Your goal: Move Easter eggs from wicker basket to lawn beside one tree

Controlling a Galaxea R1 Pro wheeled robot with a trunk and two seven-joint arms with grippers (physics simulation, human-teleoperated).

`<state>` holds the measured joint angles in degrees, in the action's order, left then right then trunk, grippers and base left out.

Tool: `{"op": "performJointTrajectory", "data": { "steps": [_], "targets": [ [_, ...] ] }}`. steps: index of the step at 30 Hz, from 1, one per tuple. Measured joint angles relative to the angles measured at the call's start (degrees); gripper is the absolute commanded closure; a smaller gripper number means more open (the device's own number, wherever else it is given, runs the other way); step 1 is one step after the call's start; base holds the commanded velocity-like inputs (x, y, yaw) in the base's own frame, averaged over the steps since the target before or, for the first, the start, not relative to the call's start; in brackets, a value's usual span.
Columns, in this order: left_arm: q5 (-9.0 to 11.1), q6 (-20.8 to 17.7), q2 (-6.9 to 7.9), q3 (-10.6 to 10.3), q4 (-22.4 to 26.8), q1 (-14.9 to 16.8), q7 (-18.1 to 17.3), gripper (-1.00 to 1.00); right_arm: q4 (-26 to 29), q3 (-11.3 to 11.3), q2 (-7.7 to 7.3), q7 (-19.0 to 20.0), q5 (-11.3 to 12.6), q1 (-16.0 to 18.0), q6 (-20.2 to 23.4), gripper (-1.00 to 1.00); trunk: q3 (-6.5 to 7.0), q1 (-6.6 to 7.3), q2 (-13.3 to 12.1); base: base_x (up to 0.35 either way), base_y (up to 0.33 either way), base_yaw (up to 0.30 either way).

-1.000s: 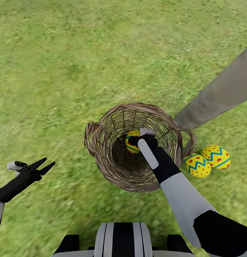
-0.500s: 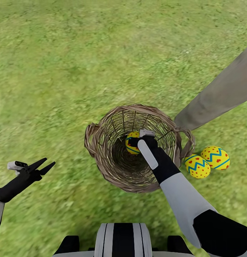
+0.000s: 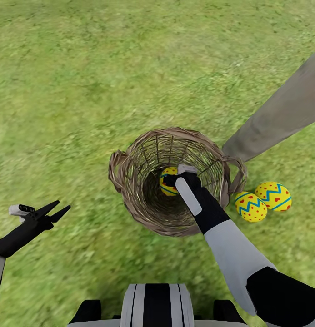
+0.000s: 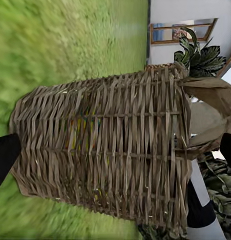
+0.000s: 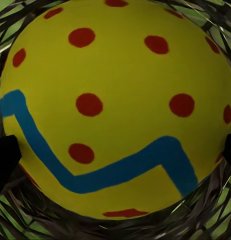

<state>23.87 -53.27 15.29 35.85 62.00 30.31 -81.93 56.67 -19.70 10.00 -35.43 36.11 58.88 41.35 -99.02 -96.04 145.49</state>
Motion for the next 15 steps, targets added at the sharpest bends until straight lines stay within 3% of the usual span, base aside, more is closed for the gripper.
{"op": "performJointTrajectory", "data": {
  "steps": [3,9,15],
  "targets": [
    [0.0,0.0,0.05,0.0,-0.2,0.0,0.0,-1.00,0.0,0.0,0.00,0.0,0.1,0.0,0.0,1.00,0.00,0.00,0.0,-0.001,0.000,0.000],
    [-0.2,-0.4,0.19,-1.5,-0.3,0.0,-0.1,-1.00,-3.0,0.0,0.00,0.0,0.7,0.0,0.0,1.00,1.32,0.15,-0.1,-0.033,0.000,0.000],
    [-0.2,-0.5,0.18,-1.7,-0.2,0.0,-0.1,-1.00,-2.9,0.0,0.00,0.0,0.6,0.0,0.1,1.00,2.65,0.31,-0.2,-0.033,0.000,0.000]
  ]
}}
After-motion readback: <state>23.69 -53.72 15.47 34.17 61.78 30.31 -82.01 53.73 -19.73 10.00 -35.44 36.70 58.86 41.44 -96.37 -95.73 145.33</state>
